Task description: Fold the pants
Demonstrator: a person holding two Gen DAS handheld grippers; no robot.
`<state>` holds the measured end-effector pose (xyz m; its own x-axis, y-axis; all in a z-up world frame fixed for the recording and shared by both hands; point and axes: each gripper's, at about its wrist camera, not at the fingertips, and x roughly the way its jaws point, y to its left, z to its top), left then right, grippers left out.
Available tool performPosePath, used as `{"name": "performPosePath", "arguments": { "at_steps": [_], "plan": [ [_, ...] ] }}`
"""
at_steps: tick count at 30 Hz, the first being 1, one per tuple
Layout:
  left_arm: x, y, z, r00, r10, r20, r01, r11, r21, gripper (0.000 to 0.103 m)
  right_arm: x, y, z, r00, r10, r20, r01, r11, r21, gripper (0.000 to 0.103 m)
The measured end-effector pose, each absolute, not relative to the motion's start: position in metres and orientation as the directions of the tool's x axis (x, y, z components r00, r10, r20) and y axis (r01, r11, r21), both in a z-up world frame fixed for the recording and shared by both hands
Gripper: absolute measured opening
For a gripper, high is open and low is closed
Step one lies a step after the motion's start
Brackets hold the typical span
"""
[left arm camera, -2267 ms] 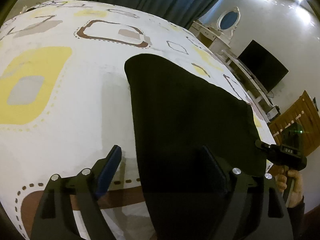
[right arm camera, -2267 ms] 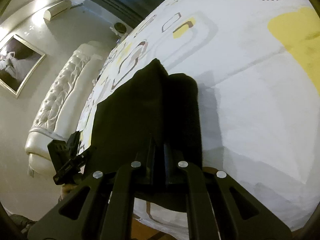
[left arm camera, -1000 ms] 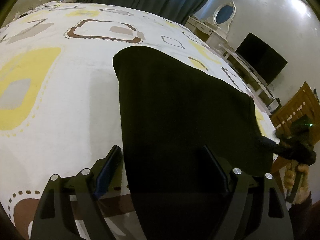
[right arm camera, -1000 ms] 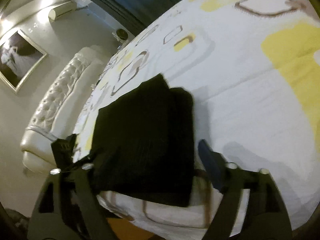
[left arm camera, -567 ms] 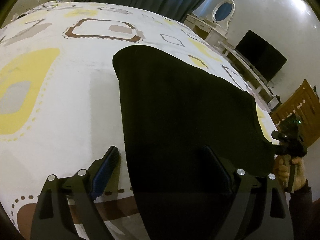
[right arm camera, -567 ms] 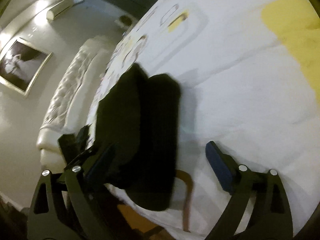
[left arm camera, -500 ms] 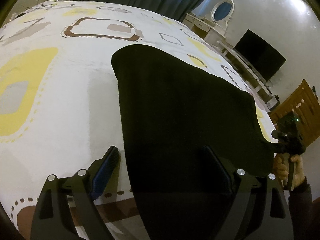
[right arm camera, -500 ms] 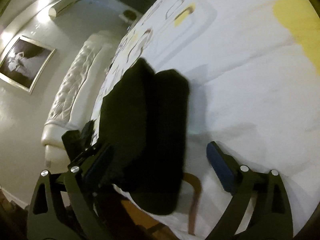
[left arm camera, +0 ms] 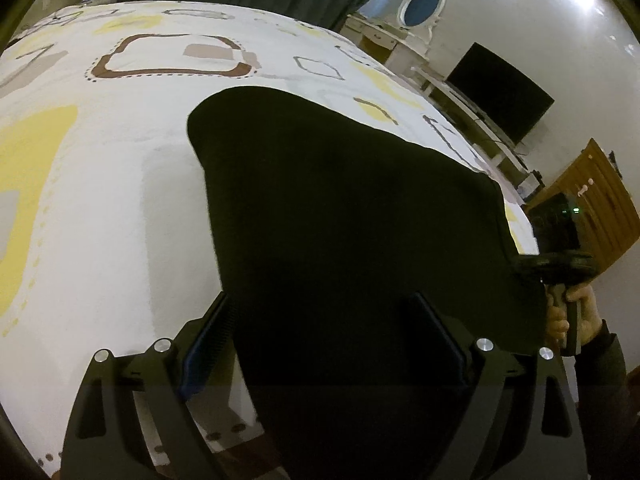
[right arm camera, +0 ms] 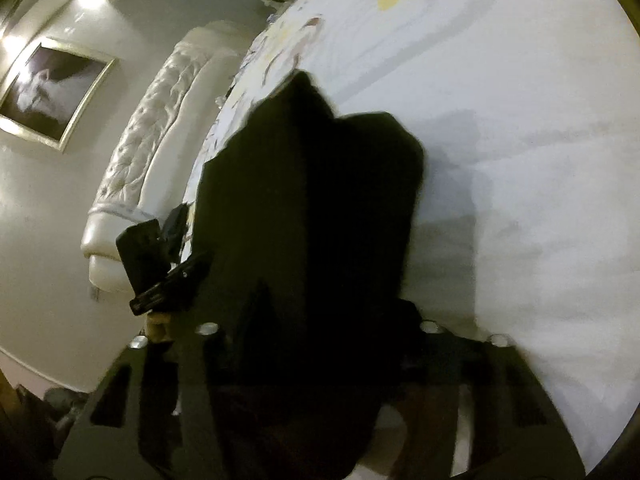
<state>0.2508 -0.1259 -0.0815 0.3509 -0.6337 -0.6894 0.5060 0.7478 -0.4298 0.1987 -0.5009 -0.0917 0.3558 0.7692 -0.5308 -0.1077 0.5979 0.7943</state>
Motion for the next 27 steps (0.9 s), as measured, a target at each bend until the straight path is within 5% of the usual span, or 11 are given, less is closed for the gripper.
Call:
{"name": "performPosePath", "arguments": {
  "at_steps": [5,14,27],
  "plan": [
    [0.258,-0.126,-0.082,0.318,-0.659,-0.682,0.509,0.725,-0.464,0.064,0.194,-0.5,-0.091,0.37,0.768,-0.523,-0.123,0.599,0.791,0.046],
    [0.267,-0.113,-0.078,0.269,-0.728,-0.631,0.495,0.666,-0.558,0.039,0.187,-0.496,-0.088,0.394,0.768,-0.505,-0.143,0.594,0.791,0.044],
    [0.274,-0.102,-0.064,0.284,-0.752,-0.596,0.5,0.646,-0.577,0.033,0.183,-0.483,-0.06,0.443,0.747,-0.496,-0.209,0.624,0.753,0.035]
  ]
}}
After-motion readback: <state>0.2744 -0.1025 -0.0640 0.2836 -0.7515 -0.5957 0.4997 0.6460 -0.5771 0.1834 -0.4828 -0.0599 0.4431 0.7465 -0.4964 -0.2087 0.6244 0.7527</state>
